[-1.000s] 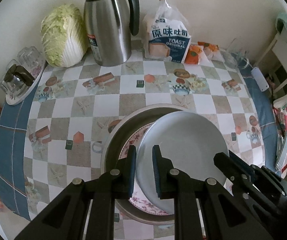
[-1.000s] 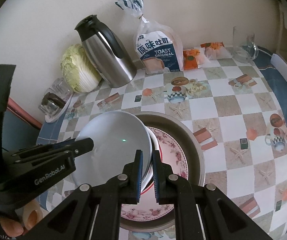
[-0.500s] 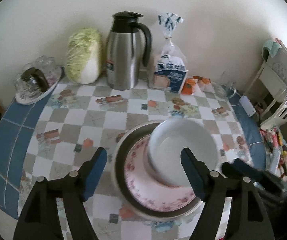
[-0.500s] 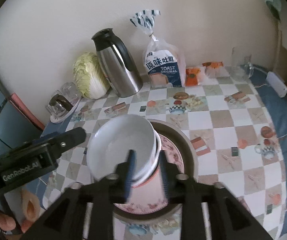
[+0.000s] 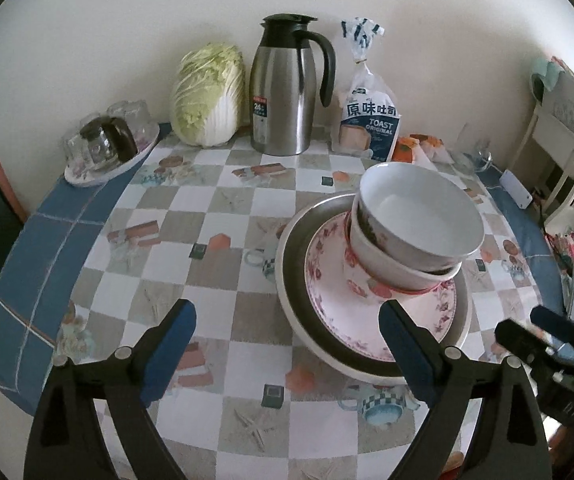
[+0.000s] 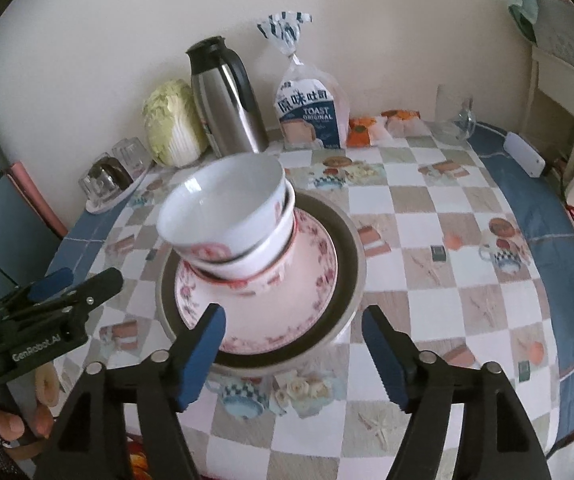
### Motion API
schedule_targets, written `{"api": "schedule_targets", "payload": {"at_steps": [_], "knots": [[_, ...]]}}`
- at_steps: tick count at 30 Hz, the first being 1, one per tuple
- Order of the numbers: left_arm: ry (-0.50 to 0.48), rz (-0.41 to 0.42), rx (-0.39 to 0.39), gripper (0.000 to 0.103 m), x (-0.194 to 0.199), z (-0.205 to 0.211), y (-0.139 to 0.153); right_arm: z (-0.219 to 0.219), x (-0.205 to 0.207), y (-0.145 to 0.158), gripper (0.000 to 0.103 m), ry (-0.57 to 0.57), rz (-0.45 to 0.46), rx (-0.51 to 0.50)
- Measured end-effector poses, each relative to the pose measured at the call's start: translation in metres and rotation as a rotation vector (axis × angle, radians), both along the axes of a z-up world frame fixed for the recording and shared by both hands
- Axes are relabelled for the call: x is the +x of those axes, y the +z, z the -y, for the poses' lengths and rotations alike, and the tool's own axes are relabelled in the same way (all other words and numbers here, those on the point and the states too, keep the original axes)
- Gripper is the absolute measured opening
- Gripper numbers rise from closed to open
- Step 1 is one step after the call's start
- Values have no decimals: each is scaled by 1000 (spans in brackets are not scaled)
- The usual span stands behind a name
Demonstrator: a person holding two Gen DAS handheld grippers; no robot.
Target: Organize plates and bowls
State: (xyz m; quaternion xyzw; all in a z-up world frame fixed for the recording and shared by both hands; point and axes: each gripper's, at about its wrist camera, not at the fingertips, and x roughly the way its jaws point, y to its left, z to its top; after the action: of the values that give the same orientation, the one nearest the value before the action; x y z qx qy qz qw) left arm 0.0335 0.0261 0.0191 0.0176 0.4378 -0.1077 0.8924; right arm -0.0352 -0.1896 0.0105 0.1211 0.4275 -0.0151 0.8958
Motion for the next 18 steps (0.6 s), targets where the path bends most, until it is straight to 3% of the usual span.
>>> {"api": "schedule_targets", "payload": {"at_steps": [6, 9, 18], "knots": [[18, 15, 69, 93, -6, 4, -5, 3, -5, -13, 93, -16, -11, -6], [-4, -10, 68, 93, -5, 7, -12, 3, -4, -16, 99, -16, -9, -13], [-9, -12, 87, 93, -6, 10, -16, 5, 0, -30, 101, -24, -30, -24]]}}
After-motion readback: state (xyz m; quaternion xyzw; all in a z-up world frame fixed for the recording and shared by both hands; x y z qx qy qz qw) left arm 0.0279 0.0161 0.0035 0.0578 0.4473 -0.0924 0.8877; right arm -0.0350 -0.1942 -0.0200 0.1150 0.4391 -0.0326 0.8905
